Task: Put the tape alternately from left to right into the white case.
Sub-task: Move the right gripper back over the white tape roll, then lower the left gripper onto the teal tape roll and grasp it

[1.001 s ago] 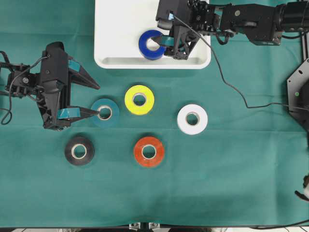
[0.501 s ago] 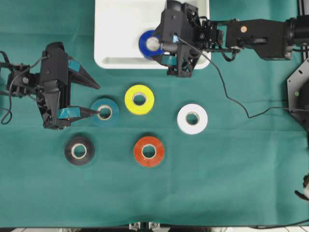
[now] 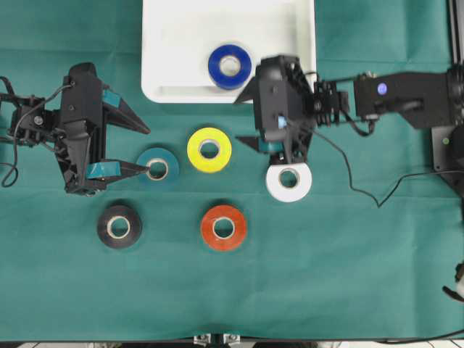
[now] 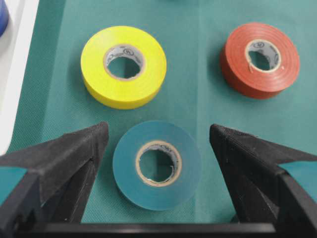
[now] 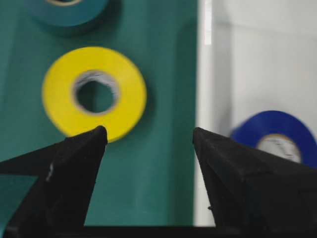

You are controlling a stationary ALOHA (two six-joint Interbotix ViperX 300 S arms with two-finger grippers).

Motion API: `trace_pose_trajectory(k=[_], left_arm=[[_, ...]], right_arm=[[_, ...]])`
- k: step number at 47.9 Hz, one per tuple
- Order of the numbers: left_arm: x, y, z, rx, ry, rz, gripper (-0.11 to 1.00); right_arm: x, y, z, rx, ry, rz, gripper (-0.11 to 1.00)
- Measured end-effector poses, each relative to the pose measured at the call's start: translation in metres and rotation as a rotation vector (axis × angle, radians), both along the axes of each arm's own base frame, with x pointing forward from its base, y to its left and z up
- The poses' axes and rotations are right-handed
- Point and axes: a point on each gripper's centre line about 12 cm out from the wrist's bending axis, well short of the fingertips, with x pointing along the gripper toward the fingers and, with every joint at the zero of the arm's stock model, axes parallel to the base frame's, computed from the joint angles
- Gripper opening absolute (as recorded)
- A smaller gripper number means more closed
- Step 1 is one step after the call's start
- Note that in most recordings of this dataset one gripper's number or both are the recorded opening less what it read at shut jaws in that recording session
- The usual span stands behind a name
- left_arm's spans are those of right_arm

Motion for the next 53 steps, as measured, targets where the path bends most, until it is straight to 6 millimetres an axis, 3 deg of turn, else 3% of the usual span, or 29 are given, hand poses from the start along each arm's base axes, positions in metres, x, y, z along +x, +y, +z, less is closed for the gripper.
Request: trace_pose_trajectory(k=[13, 27, 42, 53], left_arm=[[0.0, 0.0, 0.0, 0.001, 0.0, -0.001, 0.62], [-0.001, 0.0, -0.002, -0.003, 0.013, 0.001, 0.62], [0.002, -0.001, -0.03, -0.027, 0.179, 0.028, 0.62], [0.014, -0.002, -0.045, -0.025, 0.237, 0.032, 0.62]], right_arm=[[-0.007, 0.022, -0.007, 0.001, 0.023, 0.059, 0.78], [-0.007, 0.023, -0.007, 0.001, 0.022, 0.062, 0.78], [-0.008, 0.024, -0.008, 0.0, 0.025, 0.064, 0.78], [-0.007, 0.024, -0.007, 0.002, 0.02, 0.064, 0.78]])
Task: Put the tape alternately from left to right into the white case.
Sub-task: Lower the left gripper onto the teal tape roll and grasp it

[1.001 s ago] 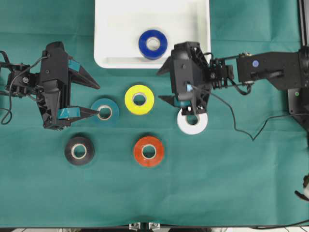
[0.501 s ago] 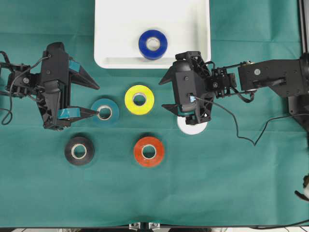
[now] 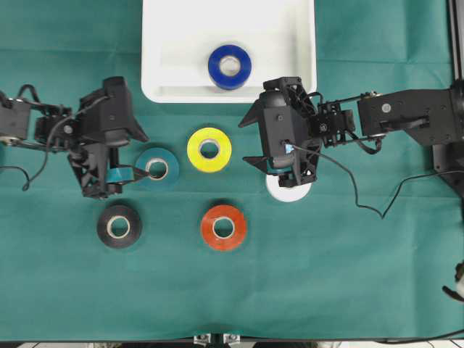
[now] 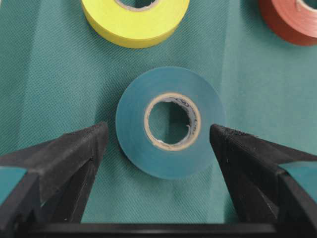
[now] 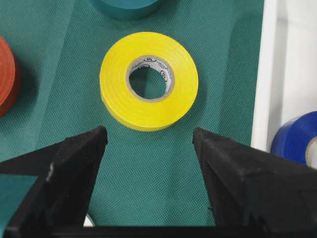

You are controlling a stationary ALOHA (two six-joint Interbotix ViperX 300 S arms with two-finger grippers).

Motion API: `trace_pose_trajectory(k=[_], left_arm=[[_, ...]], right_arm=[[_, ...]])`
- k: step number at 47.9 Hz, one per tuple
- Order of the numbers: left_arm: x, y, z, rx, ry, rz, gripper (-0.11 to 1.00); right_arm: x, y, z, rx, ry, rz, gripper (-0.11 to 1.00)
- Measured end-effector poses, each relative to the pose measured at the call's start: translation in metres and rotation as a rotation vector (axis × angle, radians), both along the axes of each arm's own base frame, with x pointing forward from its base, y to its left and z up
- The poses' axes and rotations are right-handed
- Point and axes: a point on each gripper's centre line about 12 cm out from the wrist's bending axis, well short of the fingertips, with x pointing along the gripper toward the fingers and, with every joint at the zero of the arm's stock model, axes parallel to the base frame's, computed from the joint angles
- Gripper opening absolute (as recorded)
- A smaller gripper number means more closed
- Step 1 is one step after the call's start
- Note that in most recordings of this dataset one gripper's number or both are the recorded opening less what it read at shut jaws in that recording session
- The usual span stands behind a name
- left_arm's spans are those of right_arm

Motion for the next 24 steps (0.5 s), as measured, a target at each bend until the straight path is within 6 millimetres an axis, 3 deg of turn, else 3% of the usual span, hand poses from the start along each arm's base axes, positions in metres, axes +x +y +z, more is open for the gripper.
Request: trace_pose_trajectory(k=[24], left_arm=[[0.014, 0.01, -0.033, 0.008, 0.147, 0.032, 0.62]], right_arm=[[0.0, 0.0, 0.0, 0.0, 0.002, 0.0, 0.78]])
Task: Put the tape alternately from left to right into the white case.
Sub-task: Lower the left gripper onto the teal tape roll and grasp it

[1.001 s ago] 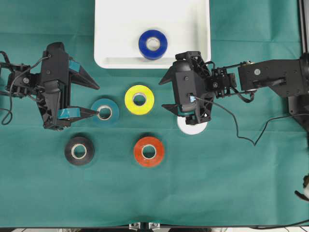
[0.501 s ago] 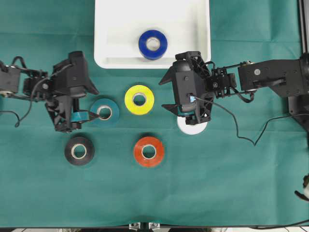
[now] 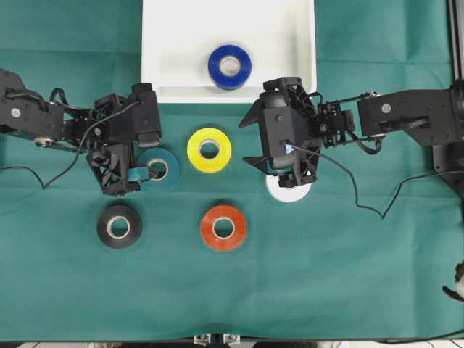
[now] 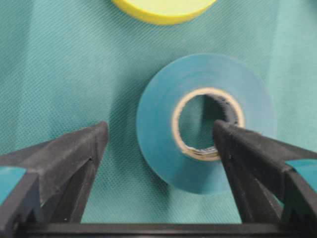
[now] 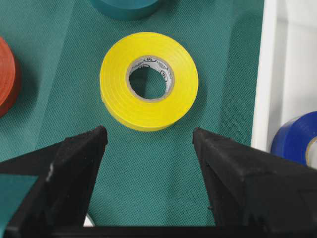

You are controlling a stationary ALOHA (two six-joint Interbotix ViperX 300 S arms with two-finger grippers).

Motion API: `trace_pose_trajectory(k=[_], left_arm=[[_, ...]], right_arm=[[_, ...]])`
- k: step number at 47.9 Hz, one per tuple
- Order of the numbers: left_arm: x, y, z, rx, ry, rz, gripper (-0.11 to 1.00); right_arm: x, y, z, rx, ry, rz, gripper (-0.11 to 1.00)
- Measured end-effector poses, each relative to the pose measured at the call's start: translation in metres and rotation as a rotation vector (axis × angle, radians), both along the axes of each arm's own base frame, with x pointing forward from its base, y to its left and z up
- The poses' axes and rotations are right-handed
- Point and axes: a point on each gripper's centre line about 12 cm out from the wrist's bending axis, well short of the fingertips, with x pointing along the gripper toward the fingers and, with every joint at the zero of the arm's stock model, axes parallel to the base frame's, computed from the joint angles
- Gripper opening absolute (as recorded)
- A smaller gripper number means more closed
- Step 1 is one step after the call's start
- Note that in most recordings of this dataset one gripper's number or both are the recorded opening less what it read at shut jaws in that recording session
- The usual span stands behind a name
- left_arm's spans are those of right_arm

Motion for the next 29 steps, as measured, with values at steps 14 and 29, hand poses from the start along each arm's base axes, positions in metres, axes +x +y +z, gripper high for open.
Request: trace_pose_trajectory(k=[14, 29], left_arm=[[0.0051, 0.0007, 0.0013, 0.0, 0.002, 0.003, 0.58], [0.0075, 0.0004, 0.0035, 0.0, 0.035, 0.002, -0.01]], right_arm=[[-0.0011, -0.0011, -0.0013, -0.001, 0.003, -0.002, 0.78], [-0.0011, -0.0011, -0.0013, 0.0, 0.003, -0.003, 0.78]])
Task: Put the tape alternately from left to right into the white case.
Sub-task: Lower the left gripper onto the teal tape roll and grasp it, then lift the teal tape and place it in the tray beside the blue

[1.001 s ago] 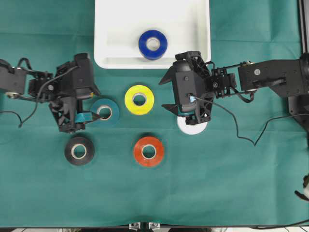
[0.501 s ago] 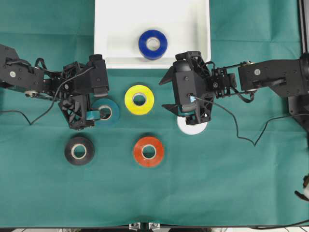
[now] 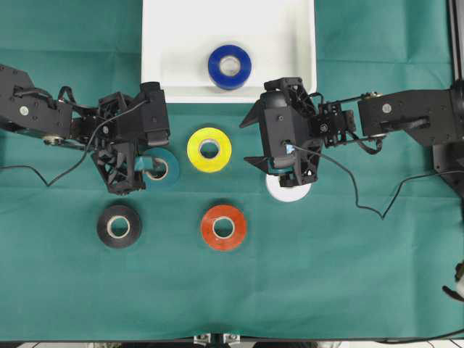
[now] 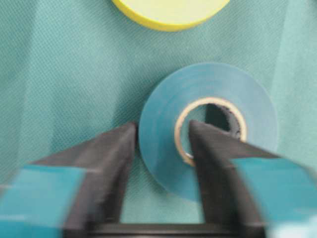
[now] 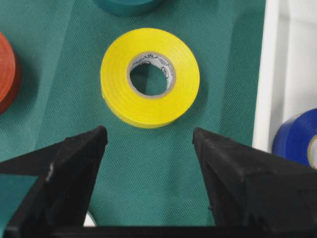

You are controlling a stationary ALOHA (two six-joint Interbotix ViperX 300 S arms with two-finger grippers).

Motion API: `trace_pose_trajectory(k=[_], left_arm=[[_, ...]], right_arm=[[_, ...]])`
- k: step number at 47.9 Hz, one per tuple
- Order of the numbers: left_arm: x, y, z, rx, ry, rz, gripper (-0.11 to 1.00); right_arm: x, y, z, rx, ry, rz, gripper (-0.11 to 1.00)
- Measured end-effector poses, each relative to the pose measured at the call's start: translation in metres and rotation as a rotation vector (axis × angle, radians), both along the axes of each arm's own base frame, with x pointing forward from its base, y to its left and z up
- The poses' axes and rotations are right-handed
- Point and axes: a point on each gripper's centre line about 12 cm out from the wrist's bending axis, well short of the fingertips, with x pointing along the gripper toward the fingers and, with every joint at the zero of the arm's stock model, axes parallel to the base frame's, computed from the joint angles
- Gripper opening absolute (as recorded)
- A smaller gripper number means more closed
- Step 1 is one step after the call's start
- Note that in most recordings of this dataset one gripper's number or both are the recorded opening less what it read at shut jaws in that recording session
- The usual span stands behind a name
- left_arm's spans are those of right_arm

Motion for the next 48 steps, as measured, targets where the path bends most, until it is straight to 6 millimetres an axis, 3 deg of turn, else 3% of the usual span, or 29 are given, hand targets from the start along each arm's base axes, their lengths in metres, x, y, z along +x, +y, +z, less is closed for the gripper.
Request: trace_pose_trajectory(k=[27, 48], left_arm=[[0.0, 0.0, 0.003, 0.002, 0.02, -0.003, -0.04], [-0.003, -0.001, 0.05, -0.002, -0.055, -0.008, -0.04]], right_arm=[[0.0, 0.001, 0.0, 0.0, 0.0, 0.003, 0.78], [0.0, 0.001, 0.0, -0.001, 0.0, 0.004, 0.78]])
